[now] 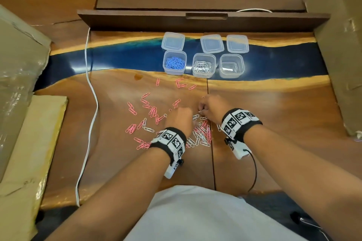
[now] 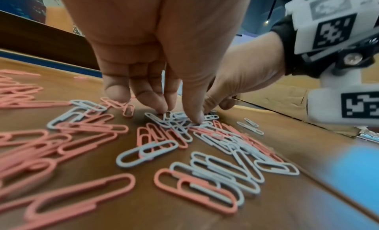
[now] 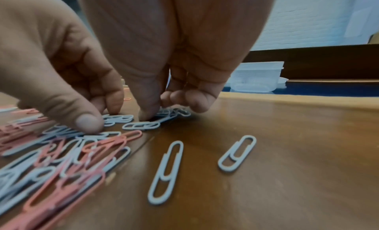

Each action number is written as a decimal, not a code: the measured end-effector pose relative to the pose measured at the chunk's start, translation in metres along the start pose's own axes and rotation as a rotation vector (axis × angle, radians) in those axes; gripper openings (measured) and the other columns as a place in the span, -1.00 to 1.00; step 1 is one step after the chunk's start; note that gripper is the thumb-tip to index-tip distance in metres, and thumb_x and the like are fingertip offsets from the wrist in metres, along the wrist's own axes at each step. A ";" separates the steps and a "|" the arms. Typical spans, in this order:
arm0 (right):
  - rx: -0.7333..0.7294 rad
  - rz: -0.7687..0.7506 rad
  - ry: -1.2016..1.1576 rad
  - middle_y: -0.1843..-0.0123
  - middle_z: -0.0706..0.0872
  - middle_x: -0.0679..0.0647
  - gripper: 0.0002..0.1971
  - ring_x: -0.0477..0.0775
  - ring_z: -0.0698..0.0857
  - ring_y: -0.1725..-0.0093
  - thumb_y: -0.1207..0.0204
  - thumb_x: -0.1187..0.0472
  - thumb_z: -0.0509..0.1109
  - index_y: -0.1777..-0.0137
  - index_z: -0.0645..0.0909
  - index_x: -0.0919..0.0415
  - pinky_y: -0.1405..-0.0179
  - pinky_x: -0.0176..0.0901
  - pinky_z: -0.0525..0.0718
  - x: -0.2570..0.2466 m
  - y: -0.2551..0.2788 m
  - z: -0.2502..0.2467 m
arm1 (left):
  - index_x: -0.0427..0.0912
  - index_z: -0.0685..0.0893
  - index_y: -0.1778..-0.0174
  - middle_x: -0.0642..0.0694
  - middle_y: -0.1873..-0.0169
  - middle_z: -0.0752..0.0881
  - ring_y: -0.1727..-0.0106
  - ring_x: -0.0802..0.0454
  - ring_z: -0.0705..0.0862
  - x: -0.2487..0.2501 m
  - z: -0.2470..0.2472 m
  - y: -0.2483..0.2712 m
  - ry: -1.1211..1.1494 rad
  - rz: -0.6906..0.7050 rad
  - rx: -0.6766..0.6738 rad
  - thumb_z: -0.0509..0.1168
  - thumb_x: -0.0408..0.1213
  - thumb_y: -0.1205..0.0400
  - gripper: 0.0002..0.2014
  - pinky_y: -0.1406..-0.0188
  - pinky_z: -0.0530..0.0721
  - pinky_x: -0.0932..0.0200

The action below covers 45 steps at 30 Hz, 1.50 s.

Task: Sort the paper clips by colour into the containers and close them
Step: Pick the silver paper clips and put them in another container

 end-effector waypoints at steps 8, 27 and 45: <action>0.071 0.069 -0.246 0.17 0.68 0.00 -0.81 -0.04 0.64 0.19 -0.54 0.26 0.42 0.30 0.59 0.07 0.09 -0.15 0.62 0.012 0.002 0.001 | -0.26 0.69 0.13 -0.24 0.14 0.74 0.10 -0.27 0.72 -0.003 0.003 -0.012 0.007 0.019 -0.024 0.31 -0.34 -0.63 -0.91 0.10 0.73 -0.09; 0.110 0.148 -0.156 -0.04 0.61 0.00 -0.69 0.05 0.61 -0.02 -0.43 0.09 0.55 -0.10 0.58 0.12 -0.01 -0.07 0.61 0.019 0.017 0.005 | -0.10 0.46 0.49 0.00 0.52 0.50 0.46 0.04 0.46 -0.031 -0.009 -0.008 0.611 -0.091 0.100 0.36 -0.38 -0.45 -0.74 0.38 0.56 0.15; -0.018 0.155 -0.747 0.25 0.63 0.04 -0.86 0.07 0.56 0.29 -0.66 0.25 0.27 0.16 0.52 0.15 0.31 -0.13 0.54 0.030 0.021 -0.003 | -0.07 0.48 0.47 0.04 0.74 0.45 0.71 0.04 0.36 -0.039 -0.006 -0.011 1.130 -0.355 -0.095 0.06 -0.62 -0.34 -0.68 0.69 0.23 0.36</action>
Point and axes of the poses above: each hand's wrist, its own y-axis away from the middle knuckle, its own z-axis out of the palm, x = y × z, the point moved 3 cm from there along -y, towards the middle knuckle
